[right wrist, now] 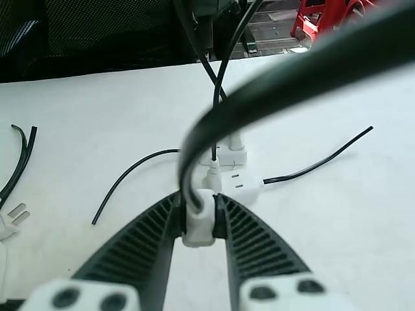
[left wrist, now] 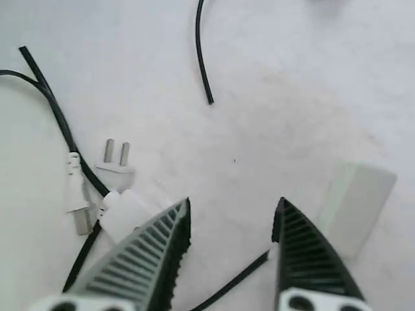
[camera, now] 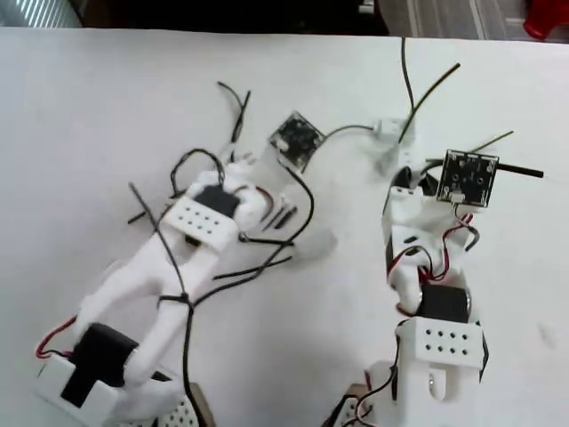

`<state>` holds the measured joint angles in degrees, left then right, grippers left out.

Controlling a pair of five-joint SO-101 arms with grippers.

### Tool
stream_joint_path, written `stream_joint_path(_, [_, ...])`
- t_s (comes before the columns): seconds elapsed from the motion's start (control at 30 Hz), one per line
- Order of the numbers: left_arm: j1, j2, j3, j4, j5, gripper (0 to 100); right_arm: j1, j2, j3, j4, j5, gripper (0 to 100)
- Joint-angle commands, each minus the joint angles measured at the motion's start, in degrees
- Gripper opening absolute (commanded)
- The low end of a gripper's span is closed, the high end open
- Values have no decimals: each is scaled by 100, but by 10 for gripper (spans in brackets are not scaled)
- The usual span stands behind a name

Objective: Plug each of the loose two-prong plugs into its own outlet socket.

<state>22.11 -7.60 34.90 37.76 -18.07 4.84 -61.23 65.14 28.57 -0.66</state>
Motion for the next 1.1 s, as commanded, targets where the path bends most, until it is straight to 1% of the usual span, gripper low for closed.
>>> stream_joint_path(0.0, [391, -242, 281, -378, -211, 210, -48, -84, -281, 13, -70, 17])
stream_joint_path(0.3, [1534, -259, 932, -404, -229, 207, -48, -84, -281, 13, -70, 17])
stream_joint_path(0.47, [1868, -303, 985, -97, -229, 207, -40, -84, -281, 13, -70, 17])
stream_joint_path(0.57, [1895, -321, 967, 35, -229, 207, -31, -84, -281, 13, -70, 17])
stream_joint_path(0.63, [1771, -400, 967, 44, -220, 206, -22, -84, -281, 13, -70, 17])
stream_joint_path(0.73, [1411, -980, 941, 281, -220, 186, -22, -84, -281, 22, -70, 17])
stream_joint_path(0.9, [796, -2457, 923, 1257, -220, 183, -57, -84, -308, 48, -53, 17])
stream_joint_path(0.97, [409, -2967, 932, 1653, -185, 181, -189, -84, -387, 277, -26, 17])
stream_joint_path(1.07, [-286, -3556, 1029, 2066, 167, 181, -602, -84, -677, 1015, -18, 17])
